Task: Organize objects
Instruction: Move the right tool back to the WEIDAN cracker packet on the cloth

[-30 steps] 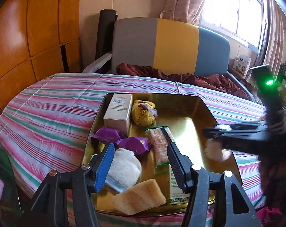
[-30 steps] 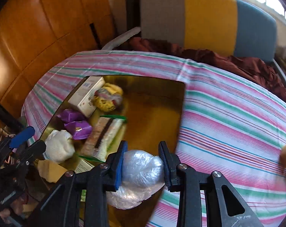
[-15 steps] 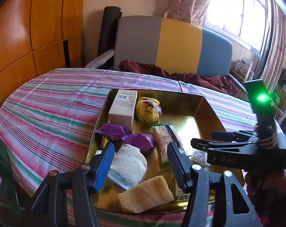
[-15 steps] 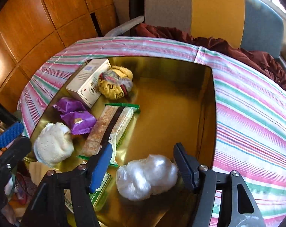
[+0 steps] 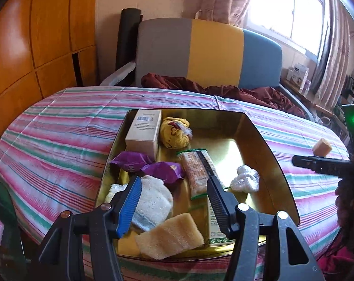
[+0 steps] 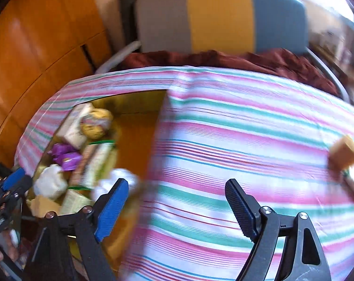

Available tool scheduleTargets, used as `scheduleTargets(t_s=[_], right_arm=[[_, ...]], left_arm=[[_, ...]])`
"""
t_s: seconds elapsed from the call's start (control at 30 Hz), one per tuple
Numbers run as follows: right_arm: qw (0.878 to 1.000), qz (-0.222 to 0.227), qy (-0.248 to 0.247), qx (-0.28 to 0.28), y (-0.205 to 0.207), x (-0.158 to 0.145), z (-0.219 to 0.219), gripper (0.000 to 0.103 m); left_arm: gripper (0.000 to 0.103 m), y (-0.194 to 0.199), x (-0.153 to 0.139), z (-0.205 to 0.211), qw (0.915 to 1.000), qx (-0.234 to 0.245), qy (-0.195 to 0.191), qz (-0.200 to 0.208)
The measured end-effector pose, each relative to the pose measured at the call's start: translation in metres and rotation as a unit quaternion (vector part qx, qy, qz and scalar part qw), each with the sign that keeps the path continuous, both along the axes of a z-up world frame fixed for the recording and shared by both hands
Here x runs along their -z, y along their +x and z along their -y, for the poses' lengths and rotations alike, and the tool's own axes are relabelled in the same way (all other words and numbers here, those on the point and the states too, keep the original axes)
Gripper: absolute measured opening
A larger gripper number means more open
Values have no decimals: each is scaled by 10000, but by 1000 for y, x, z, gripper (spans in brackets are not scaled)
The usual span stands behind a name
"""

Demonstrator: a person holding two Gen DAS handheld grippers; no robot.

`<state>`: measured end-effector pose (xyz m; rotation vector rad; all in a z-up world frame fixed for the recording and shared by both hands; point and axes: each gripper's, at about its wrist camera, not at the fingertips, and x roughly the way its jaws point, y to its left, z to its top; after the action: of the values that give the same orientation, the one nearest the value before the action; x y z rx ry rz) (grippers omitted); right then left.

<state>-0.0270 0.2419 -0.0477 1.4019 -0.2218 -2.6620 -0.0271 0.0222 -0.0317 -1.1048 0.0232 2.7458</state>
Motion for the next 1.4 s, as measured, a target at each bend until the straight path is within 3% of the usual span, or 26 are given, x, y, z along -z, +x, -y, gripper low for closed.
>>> scheduleTargets(t_s=[0.4, 0.8, 0.9, 1.1, 1.27, 1.4], right_arm=[[9877, 449, 275, 1469, 5, 13, -135, 89], [9535, 371, 447, 2956, 6, 6, -279, 91], [9533, 385, 529, 2948, -3, 8, -298, 91], [9650, 428, 455, 2547, -20, 17, -322, 96], [9702, 840, 424, 2234, -26, 41, -328, 98], [9733, 1180, 109, 1968, -24, 57, -325, 98]], left_arm=[[59, 5, -4, -36, 9986, 520, -45, 41], [59, 15, 4, -85, 9901, 1393, -18, 181], [59, 15, 4, -95, 9880, 1531, 16, 208], [59, 15, 7, -110, 9850, 1698, 20, 291], [59, 13, 7, -121, 9835, 1772, 4, 379], [59, 10, 6, -131, 9813, 1878, 49, 424]])
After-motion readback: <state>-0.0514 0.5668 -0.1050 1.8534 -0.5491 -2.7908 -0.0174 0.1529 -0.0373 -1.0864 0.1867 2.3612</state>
